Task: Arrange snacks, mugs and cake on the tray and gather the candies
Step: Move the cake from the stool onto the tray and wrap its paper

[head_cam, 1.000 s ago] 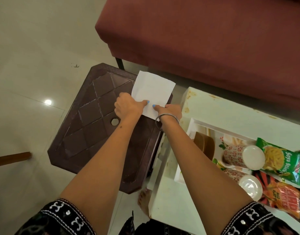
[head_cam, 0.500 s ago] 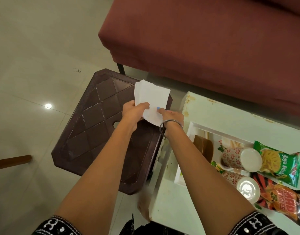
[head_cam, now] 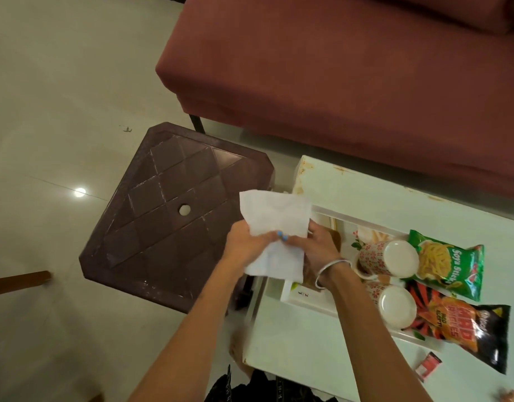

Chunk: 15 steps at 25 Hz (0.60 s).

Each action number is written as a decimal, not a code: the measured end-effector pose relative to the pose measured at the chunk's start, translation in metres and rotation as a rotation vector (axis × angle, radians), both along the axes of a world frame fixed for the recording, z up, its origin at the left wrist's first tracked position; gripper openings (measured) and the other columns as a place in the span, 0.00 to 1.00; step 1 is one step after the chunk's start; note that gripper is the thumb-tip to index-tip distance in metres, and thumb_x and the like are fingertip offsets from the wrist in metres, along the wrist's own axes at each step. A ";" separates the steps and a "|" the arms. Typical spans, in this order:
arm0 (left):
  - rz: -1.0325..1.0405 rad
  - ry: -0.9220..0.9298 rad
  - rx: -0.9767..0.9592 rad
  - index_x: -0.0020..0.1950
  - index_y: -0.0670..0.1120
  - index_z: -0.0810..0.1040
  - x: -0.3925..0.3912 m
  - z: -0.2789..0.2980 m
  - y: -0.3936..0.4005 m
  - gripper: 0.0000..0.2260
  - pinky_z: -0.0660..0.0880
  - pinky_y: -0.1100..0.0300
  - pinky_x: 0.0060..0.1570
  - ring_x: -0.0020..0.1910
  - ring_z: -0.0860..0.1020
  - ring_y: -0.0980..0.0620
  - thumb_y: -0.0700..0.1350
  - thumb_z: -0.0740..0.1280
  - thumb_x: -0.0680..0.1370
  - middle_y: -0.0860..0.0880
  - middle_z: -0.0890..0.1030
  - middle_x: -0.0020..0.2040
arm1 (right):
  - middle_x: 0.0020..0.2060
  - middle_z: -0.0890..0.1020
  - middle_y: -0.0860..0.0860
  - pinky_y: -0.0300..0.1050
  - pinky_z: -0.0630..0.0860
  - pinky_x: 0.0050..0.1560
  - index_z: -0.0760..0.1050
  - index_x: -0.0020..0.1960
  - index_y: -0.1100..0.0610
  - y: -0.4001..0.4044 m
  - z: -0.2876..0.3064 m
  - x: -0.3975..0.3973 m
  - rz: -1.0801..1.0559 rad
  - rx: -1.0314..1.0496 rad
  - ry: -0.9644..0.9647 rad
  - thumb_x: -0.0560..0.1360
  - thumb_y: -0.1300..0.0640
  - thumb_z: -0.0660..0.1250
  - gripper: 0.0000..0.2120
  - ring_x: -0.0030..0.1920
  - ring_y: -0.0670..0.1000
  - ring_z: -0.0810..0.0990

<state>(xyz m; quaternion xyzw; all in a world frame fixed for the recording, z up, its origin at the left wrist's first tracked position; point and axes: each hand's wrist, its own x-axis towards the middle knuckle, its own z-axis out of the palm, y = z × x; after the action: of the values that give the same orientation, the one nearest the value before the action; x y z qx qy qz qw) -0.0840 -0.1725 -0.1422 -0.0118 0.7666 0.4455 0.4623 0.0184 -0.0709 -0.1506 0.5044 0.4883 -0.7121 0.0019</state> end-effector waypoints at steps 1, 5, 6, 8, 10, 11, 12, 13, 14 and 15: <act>-0.148 0.141 -0.109 0.55 0.43 0.77 0.014 -0.003 0.003 0.17 0.77 0.52 0.52 0.54 0.79 0.45 0.46 0.74 0.68 0.44 0.80 0.57 | 0.54 0.81 0.54 0.53 0.78 0.54 0.75 0.57 0.55 -0.003 -0.001 0.011 0.069 0.135 -0.106 0.67 0.61 0.74 0.20 0.52 0.57 0.80; -0.316 0.333 -0.224 0.55 0.42 0.75 0.063 -0.002 0.023 0.15 0.75 0.57 0.43 0.51 0.78 0.43 0.42 0.69 0.69 0.42 0.79 0.55 | 0.37 0.78 0.49 0.40 0.68 0.33 0.75 0.44 0.55 -0.015 -0.002 0.050 0.047 0.566 -0.387 0.66 0.57 0.73 0.10 0.40 0.53 0.77; -0.299 0.344 -0.208 0.54 0.42 0.76 0.072 -0.001 0.028 0.14 0.74 0.59 0.40 0.48 0.78 0.45 0.40 0.68 0.69 0.42 0.80 0.53 | 0.34 0.77 0.48 0.38 0.65 0.30 0.74 0.42 0.55 -0.016 -0.001 0.057 -0.019 0.602 -0.413 0.65 0.57 0.73 0.09 0.38 0.53 0.77; -0.300 0.421 -0.225 0.53 0.43 0.77 0.091 0.000 0.037 0.13 0.75 0.58 0.40 0.47 0.79 0.45 0.39 0.68 0.70 0.44 0.81 0.52 | 0.32 0.75 0.47 0.34 0.62 0.28 0.75 0.43 0.56 -0.015 -0.001 0.070 -0.108 0.623 -0.464 0.66 0.58 0.73 0.09 0.36 0.52 0.76; -0.311 0.505 -0.253 0.54 0.44 0.77 0.104 -0.001 0.045 0.12 0.78 0.53 0.48 0.50 0.79 0.44 0.41 0.70 0.71 0.45 0.81 0.52 | 0.35 0.77 0.49 0.31 0.61 0.28 0.76 0.47 0.58 -0.014 -0.002 0.078 -0.126 0.622 -0.488 0.67 0.58 0.72 0.10 0.36 0.50 0.74; -0.305 0.516 -0.237 0.54 0.45 0.77 0.109 -0.004 0.048 0.11 0.78 0.52 0.50 0.51 0.79 0.44 0.41 0.70 0.72 0.46 0.81 0.52 | 0.37 0.79 0.50 0.30 0.60 0.29 0.76 0.49 0.59 -0.012 -0.003 0.081 -0.107 0.624 -0.478 0.69 0.59 0.71 0.10 0.37 0.49 0.74; -0.306 0.514 -0.208 0.53 0.44 0.77 0.114 -0.007 0.052 0.10 0.77 0.52 0.51 0.51 0.79 0.44 0.41 0.69 0.72 0.46 0.81 0.51 | 0.40 0.81 0.52 0.30 0.61 0.29 0.76 0.51 0.60 -0.010 -0.005 0.085 -0.066 0.627 -0.461 0.70 0.60 0.68 0.10 0.37 0.49 0.73; -0.316 0.508 -0.180 0.53 0.43 0.77 0.116 -0.009 0.055 0.10 0.77 0.54 0.50 0.50 0.79 0.44 0.40 0.68 0.73 0.45 0.81 0.51 | 0.43 0.82 0.54 0.32 0.61 0.30 0.76 0.53 0.60 -0.007 -0.007 0.088 -0.016 0.628 -0.449 0.71 0.61 0.66 0.11 0.38 0.49 0.73; -0.333 0.505 -0.162 0.52 0.42 0.78 0.119 -0.012 0.058 0.08 0.76 0.56 0.49 0.50 0.79 0.45 0.39 0.67 0.73 0.45 0.81 0.50 | 0.46 0.81 0.57 0.35 0.63 0.31 0.75 0.56 0.60 -0.005 -0.010 0.090 0.028 0.625 -0.451 0.72 0.62 0.65 0.13 0.38 0.50 0.73; -0.347 0.505 -0.150 0.50 0.41 0.79 0.121 -0.015 0.061 0.07 0.75 0.59 0.46 0.49 0.79 0.45 0.38 0.66 0.73 0.45 0.81 0.48 | 0.47 0.80 0.59 0.38 0.64 0.35 0.74 0.59 0.60 -0.002 -0.012 0.091 0.057 0.620 -0.464 0.72 0.62 0.64 0.16 0.39 0.50 0.72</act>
<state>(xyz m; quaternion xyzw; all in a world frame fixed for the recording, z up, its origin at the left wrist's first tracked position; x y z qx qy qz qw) 0.0367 -0.1114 -0.1575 0.1963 0.8786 0.2907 0.3241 0.1096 -0.0732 -0.1629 0.6150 0.6807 -0.3974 -0.0206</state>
